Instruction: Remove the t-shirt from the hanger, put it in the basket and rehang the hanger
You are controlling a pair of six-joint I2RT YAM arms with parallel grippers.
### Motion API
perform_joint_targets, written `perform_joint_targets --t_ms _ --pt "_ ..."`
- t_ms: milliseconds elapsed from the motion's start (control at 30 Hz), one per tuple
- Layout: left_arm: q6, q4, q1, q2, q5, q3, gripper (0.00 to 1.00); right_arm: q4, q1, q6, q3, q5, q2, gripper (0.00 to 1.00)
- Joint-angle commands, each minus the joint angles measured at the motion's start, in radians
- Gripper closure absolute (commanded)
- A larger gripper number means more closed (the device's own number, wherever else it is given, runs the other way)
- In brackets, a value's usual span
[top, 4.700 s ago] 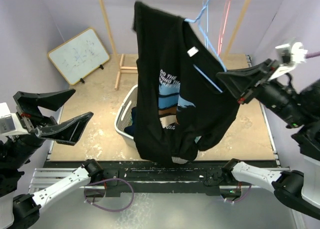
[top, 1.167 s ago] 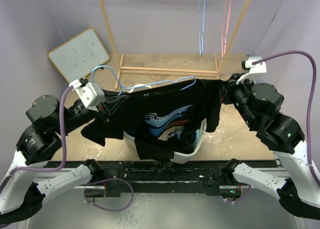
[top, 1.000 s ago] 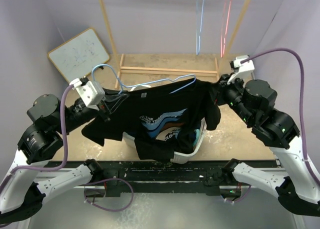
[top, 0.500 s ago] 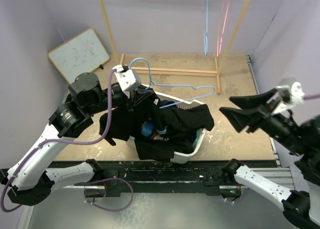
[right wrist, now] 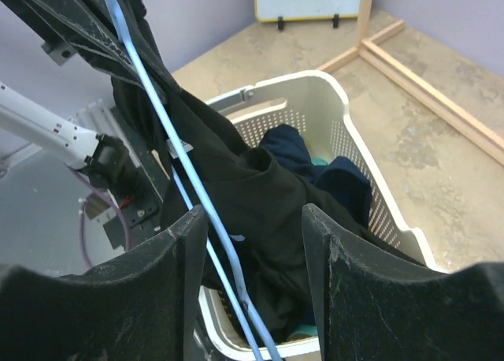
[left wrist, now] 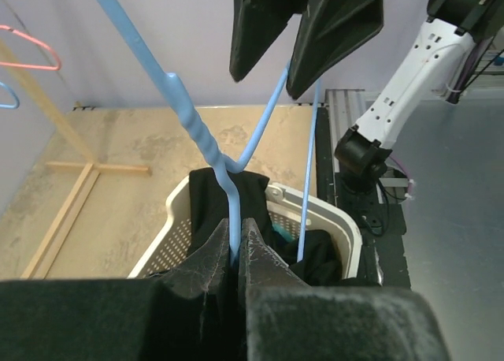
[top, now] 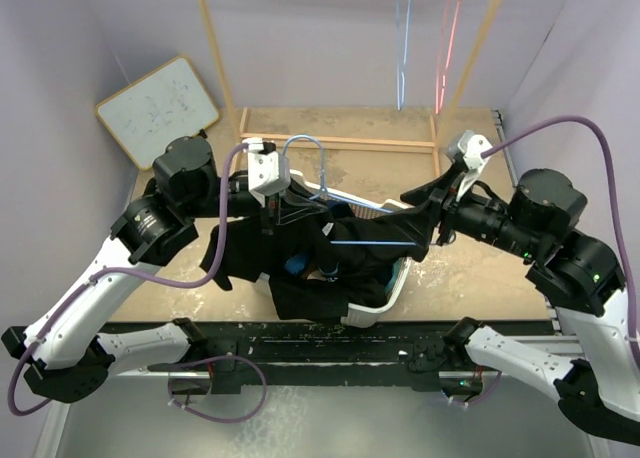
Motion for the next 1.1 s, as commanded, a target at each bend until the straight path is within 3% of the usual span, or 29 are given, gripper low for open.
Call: perform_joint_targets --t_ms 0,100,233,267,400,533,567,700,767,1067 --pt "-0.032 0.081 0.002 0.024 0.117 0.058 1.0 0.016 -0.005 -0.028 0.001 -0.055 -0.013 0.48" --pt "-0.04 0.094 0.001 0.025 0.119 0.052 1.0 0.006 -0.004 -0.033 -0.008 -0.091 -0.018 0.61" --pt "-0.045 0.113 0.001 0.028 0.084 0.05 1.0 -0.019 -0.005 -0.034 -0.009 -0.104 -0.012 0.96" --pt "-0.048 0.119 0.001 0.033 0.063 0.051 1.0 -0.027 -0.004 -0.025 -0.009 -0.083 -0.012 1.0" --pt "-0.079 0.168 0.001 0.078 -0.074 0.087 1.0 -0.031 -0.005 0.005 -0.015 0.015 -0.026 1.0" --pt "-0.117 0.193 0.001 0.204 -0.113 0.196 1.0 -0.029 -0.004 0.044 0.009 0.076 -0.035 1.0" --pt "-0.125 0.192 0.001 0.23 -0.123 0.22 0.94 -0.033 -0.004 0.051 0.022 0.104 -0.037 1.0" --pt "-0.131 0.171 0.001 0.26 -0.185 0.238 0.23 -0.085 -0.004 0.084 0.091 0.242 -0.04 1.0" --pt "-0.13 0.168 0.001 0.224 -0.229 0.198 0.0 -0.112 -0.004 0.095 0.12 0.309 -0.048 1.0" --pt "-0.131 0.14 0.001 -0.15 -0.491 -0.064 0.01 -0.168 -0.005 0.105 0.186 0.309 -0.063 1.0"
